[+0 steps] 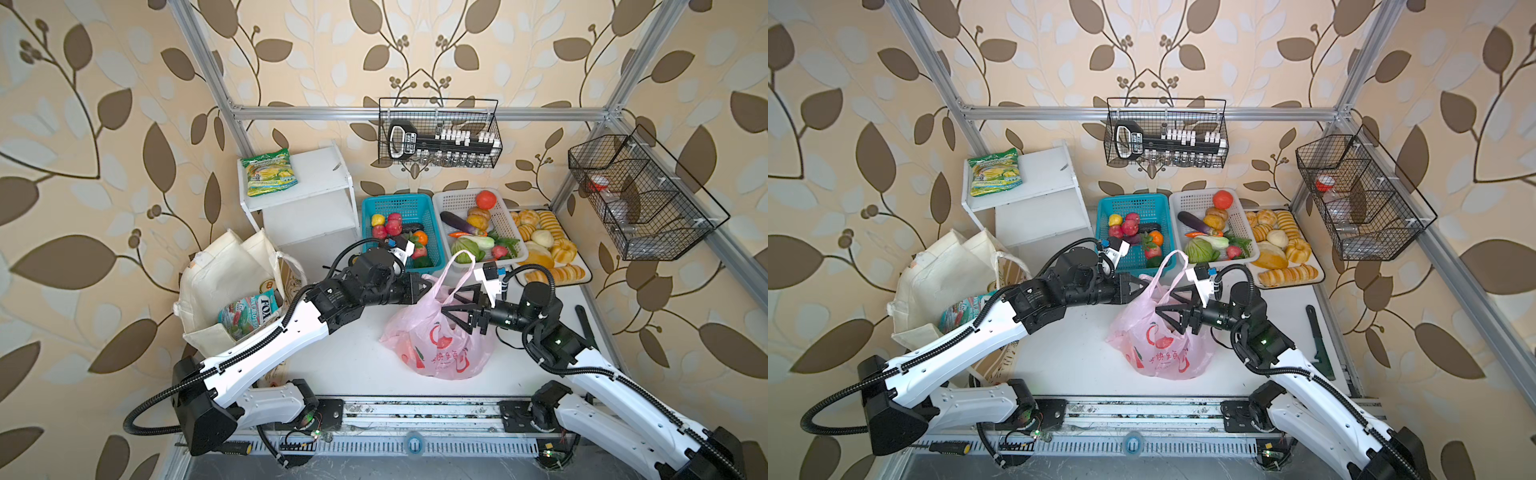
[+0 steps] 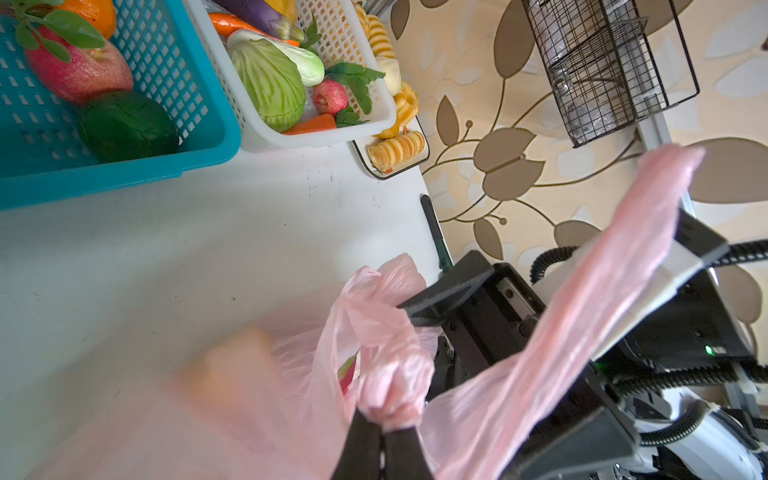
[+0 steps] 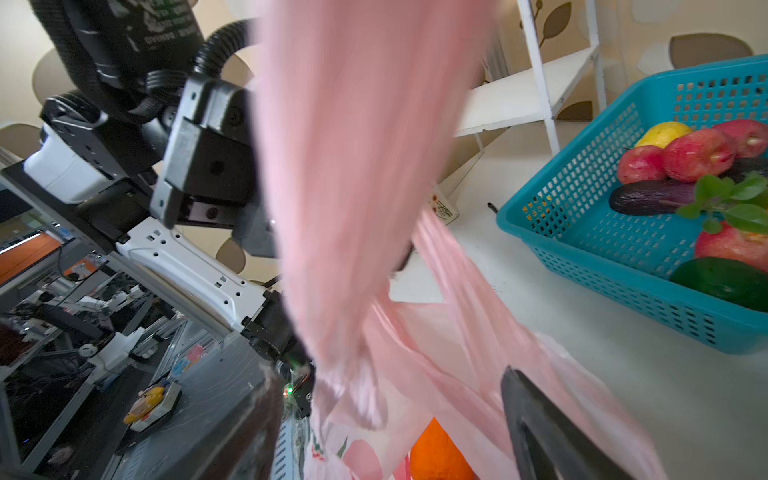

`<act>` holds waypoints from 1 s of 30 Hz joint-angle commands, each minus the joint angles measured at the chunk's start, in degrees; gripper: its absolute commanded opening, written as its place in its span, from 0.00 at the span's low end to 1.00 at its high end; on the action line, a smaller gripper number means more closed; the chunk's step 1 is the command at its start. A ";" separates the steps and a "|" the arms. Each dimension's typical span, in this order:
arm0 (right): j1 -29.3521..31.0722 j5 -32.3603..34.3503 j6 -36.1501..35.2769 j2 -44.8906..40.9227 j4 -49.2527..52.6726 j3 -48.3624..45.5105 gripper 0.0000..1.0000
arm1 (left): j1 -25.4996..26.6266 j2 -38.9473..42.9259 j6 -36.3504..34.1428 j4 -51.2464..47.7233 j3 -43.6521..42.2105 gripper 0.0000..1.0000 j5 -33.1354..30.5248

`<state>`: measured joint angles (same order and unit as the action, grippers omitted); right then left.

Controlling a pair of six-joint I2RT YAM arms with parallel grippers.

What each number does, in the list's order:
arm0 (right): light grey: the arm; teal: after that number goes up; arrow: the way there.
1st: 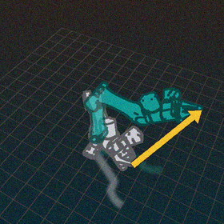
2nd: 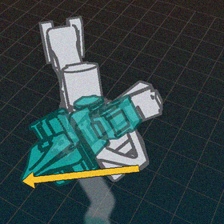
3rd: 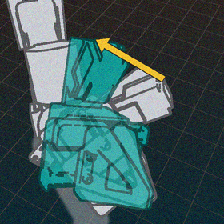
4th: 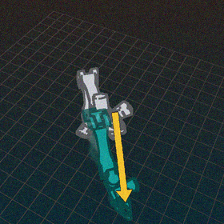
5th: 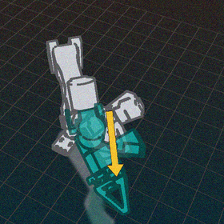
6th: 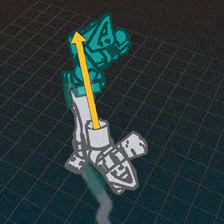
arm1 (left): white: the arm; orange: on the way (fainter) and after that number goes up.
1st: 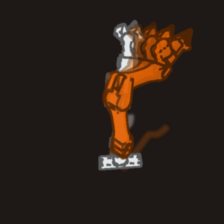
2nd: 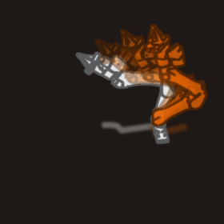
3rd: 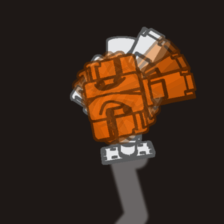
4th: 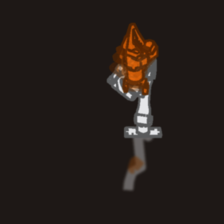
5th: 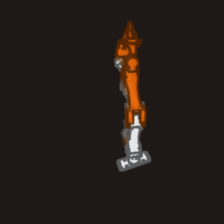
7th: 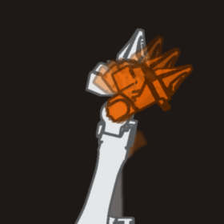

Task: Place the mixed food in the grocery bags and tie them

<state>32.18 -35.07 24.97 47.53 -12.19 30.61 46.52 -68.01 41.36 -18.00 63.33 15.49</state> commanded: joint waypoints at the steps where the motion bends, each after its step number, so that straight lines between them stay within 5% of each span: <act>1: 3.08 6.85 -0.25 1.16 -1.55 3.30 0.85 | 0.32 -0.92 1.50 2.96 1.43 0.00 -1.37; 5: 4.53 13.82 3.36 2.90 -4.30 3.53 0.86 | 0.75 -2.59 2.03 4.96 1.84 0.00 -1.62; 14: 4.64 17.62 5.58 3.30 -6.20 2.07 0.76 | 1.25 -5.81 2.54 8.58 3.19 0.00 1.57; 24: 4.40 25.43 5.43 2.56 -0.54 0.68 0.26 | 1.29 -4.09 0.69 7.36 3.35 0.00 0.45; 30: 1.57 17.56 1.23 2.04 0.69 0.59 0.38 | 1.29 -3.11 -1.71 6.48 4.59 0.00 1.74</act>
<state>34.96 -14.09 28.99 50.22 -12.95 31.86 47.31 -73.47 42.06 -12.36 64.27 16.10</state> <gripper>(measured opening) 0.370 0.047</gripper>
